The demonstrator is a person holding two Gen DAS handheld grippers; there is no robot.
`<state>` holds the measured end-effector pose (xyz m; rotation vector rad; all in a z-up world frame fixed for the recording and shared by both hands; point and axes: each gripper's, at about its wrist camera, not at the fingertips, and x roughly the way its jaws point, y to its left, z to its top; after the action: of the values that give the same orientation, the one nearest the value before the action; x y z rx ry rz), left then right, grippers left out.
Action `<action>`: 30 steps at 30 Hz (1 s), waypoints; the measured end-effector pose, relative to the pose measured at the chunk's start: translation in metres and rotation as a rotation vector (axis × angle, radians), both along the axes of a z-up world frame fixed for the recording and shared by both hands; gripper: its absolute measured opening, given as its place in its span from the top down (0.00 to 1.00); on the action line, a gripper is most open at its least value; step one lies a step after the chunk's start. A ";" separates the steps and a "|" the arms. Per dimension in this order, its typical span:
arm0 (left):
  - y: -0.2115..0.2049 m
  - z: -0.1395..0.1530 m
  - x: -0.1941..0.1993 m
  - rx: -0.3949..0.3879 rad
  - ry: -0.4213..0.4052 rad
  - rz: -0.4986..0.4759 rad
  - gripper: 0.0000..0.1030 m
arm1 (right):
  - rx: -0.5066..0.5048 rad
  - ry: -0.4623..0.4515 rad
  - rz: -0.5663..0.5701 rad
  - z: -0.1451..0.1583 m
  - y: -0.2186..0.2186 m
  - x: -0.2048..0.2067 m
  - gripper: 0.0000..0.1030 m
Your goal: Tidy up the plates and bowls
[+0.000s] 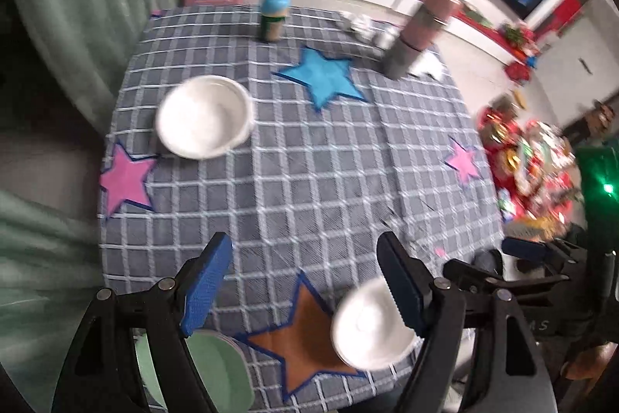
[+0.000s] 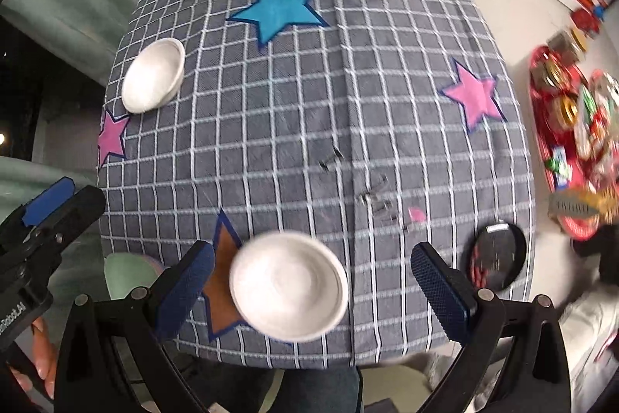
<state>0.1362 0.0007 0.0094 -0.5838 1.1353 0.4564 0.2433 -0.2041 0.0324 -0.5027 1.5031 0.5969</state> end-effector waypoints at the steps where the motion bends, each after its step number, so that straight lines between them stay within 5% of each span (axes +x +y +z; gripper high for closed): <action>1: 0.007 -0.001 0.002 0.001 0.008 0.023 0.22 | 0.000 0.005 0.016 -0.002 0.006 0.004 0.01; 14: 0.138 -0.068 0.008 0.058 0.239 0.294 0.22 | 0.001 0.139 0.193 -0.077 0.123 0.045 0.01; 30: 0.217 -0.159 0.051 0.059 0.366 0.225 0.22 | 0.013 0.157 0.182 -0.165 0.221 0.062 0.01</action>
<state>0.1872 0.2180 -0.1492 -0.5936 1.4038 0.8125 0.3052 0.0167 -0.1321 -0.5979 1.6108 0.8037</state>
